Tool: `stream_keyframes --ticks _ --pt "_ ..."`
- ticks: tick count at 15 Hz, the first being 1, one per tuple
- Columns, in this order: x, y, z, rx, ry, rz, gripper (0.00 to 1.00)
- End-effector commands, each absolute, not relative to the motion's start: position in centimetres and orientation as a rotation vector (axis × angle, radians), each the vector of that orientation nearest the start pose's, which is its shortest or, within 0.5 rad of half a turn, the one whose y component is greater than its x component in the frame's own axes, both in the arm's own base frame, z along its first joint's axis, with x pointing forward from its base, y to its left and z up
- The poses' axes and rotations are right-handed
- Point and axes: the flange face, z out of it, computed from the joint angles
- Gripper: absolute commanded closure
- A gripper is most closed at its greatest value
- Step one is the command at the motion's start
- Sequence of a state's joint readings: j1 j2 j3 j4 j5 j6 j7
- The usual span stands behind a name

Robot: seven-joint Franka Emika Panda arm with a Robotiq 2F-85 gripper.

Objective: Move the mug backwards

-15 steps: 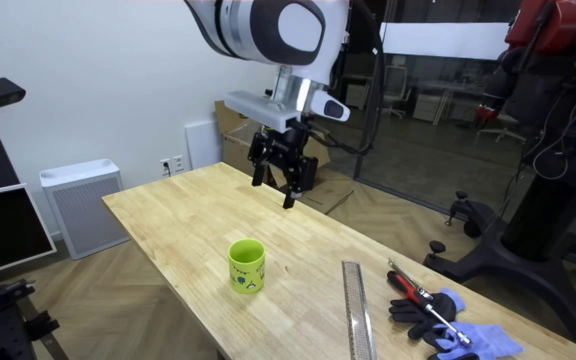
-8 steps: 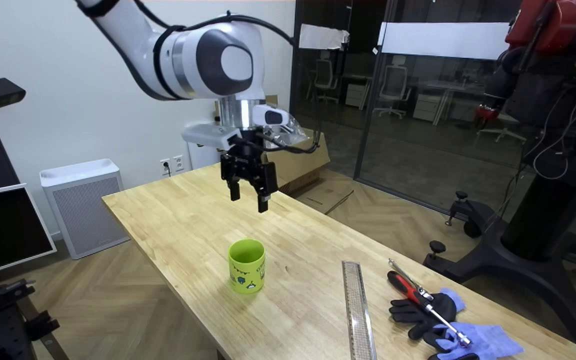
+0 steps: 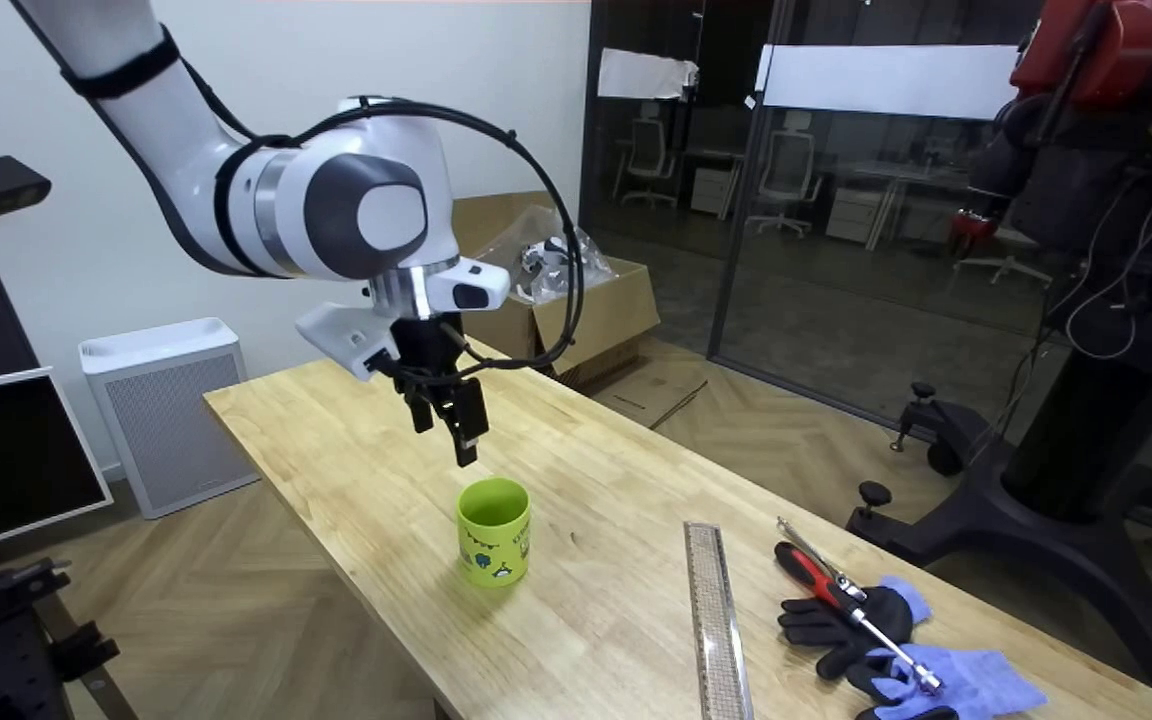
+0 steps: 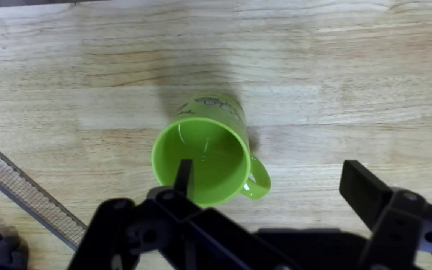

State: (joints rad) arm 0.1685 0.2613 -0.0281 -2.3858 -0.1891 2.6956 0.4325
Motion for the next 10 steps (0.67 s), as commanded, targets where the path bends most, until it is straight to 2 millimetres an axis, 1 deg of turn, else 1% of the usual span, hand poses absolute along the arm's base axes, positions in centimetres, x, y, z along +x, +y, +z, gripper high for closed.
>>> stream_keyframes --ticks 1,4,7,10 --pt "50.2 7.6 21.6 -3.207 0.201 -0.116 0.00" --pt "50.6 7.4 21.0 -3.198 0.019 -0.084 0.00" --pt "51.1 6.8 19.6 -3.165 -0.245 -0.011 0.00" --pt "52.0 5.9 18.2 -3.125 -0.419 0.039 0.00"
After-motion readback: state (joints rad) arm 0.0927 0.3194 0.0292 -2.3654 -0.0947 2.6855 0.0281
